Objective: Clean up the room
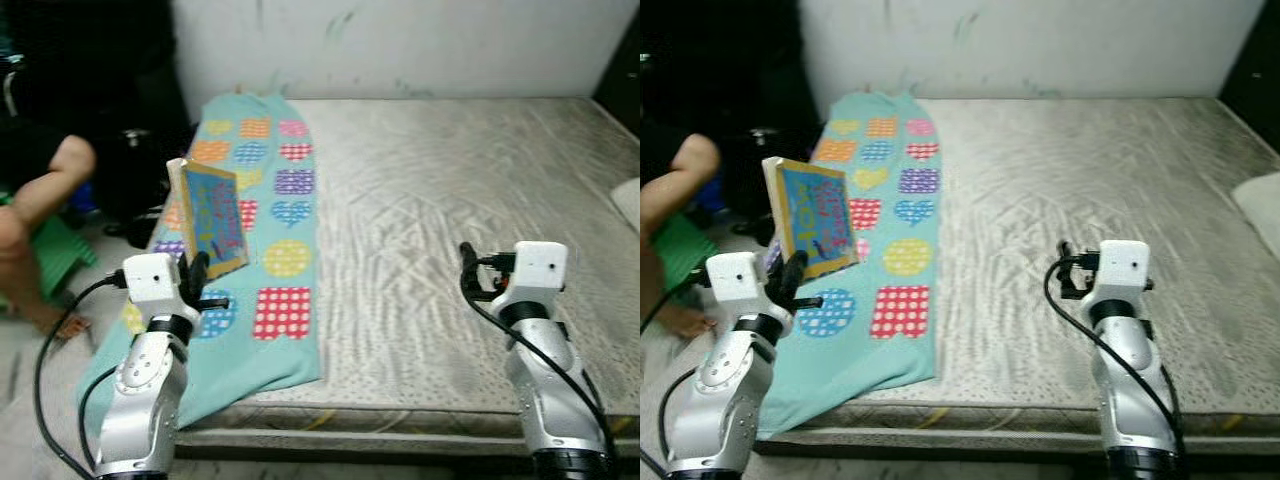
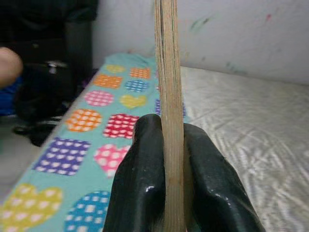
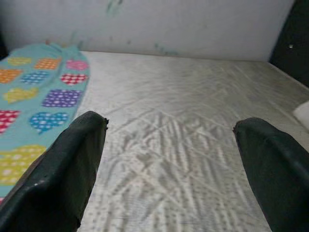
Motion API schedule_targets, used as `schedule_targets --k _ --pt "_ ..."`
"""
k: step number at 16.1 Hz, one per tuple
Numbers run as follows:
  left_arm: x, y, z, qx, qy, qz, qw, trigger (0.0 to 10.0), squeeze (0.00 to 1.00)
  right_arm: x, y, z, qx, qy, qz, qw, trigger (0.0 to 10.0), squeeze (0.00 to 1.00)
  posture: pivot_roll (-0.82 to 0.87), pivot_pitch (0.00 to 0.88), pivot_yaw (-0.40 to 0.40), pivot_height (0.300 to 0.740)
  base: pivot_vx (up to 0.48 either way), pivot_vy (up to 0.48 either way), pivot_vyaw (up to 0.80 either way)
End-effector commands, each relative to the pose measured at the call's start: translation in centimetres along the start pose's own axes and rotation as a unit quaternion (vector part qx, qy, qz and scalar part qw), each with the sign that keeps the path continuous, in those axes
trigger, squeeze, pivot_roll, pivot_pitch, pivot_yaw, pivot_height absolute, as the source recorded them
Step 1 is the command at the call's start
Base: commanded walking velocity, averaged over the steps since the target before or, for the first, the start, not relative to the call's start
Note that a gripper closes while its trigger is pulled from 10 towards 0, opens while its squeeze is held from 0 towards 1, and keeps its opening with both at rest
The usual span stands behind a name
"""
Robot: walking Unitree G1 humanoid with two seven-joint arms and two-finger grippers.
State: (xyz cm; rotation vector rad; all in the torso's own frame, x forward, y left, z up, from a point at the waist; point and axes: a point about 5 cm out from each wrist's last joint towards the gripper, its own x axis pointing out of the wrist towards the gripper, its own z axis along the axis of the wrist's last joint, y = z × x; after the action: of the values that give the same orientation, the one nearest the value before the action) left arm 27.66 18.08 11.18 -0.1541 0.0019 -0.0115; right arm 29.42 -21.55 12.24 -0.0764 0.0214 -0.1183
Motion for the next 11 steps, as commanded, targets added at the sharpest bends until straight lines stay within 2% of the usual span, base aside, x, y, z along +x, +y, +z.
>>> schedule_targets --k 1,2,11 --pt "0.05 -0.82 1.29 0.013 -0.030 -0.018 0.999 10.0 0.00 0.09 -0.22 0.11 -0.002 0.001 -0.001 1.000 10.0 0.00 -0.11 0.000 0.042 0.740 0.000 0.000 0.00" --pt "0.07 -0.88 1.27 0.012 -0.030 -0.019 0.999 10.0 0.00 0.10 -0.22 0.12 -0.002 0.001 -0.001 1.000 10.0 0.00 -0.11 0.000 0.043 0.740 0.000 0.000 0.00" --pt "0.14 -0.99 1.15 0.004 -0.028 -0.023 0.999 10.0 0.00 0.09 -0.15 0.14 -0.007 0.000 0.002 1.000 10.0 0.00 -0.12 0.000 0.041 0.740 0.000 -0.314 0.00"
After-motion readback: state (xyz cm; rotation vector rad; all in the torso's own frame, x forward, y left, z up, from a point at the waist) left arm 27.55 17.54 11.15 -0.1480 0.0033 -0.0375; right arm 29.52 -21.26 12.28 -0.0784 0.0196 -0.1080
